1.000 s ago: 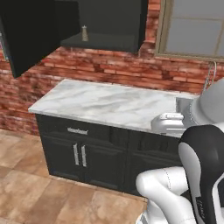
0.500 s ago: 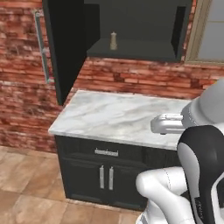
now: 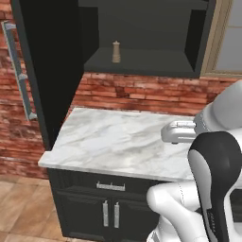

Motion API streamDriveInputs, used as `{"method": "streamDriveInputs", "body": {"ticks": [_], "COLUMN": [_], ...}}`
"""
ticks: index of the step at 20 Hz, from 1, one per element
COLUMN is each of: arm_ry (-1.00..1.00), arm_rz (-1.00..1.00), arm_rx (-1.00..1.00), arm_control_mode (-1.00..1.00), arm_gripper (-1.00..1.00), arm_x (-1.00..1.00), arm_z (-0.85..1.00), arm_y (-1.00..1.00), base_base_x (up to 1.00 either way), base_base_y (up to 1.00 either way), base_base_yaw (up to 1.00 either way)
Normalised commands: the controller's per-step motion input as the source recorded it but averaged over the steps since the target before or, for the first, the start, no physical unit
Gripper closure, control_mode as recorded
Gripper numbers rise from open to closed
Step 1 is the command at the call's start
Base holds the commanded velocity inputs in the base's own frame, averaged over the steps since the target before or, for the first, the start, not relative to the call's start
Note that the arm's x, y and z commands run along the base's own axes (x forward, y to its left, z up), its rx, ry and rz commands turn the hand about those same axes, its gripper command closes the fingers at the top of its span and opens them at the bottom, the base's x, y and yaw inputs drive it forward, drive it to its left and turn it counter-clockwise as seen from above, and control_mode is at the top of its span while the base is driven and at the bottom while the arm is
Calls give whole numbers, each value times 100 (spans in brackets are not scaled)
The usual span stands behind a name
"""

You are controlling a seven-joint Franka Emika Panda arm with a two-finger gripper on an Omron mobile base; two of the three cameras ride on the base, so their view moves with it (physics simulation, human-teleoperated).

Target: Take 2 condiments from the cabinet and move them on the counter near the stove.Make sure the condiments are lined up with each other, next to each other.

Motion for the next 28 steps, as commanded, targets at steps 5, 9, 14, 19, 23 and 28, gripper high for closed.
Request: {"method": "streamDriveInputs", "body": {"ticks": [5,9,14,19,23,28], "arm_ry": [0,0,0,0,0,0], "arm_rz": [0,0,0,0,0,0], "arm_rx": [0,0,0,0,0,0], "arm_control_mode": [100,100,100,100,100,100], "arm_gripper": [-100,-100,-100,-100,-100,-100], "arm_x": [0,0,0,0,0,0], "arm_z": [0,0,0,0,0,0], "arm_y": [0,0,0,0,0,0], "base_base_x": [25,78,95,47,5,0], "base_base_y": [-24,9,12,0,0,0], "base_base_yaw": [-4,-7,-11,-9,-2,0]}}
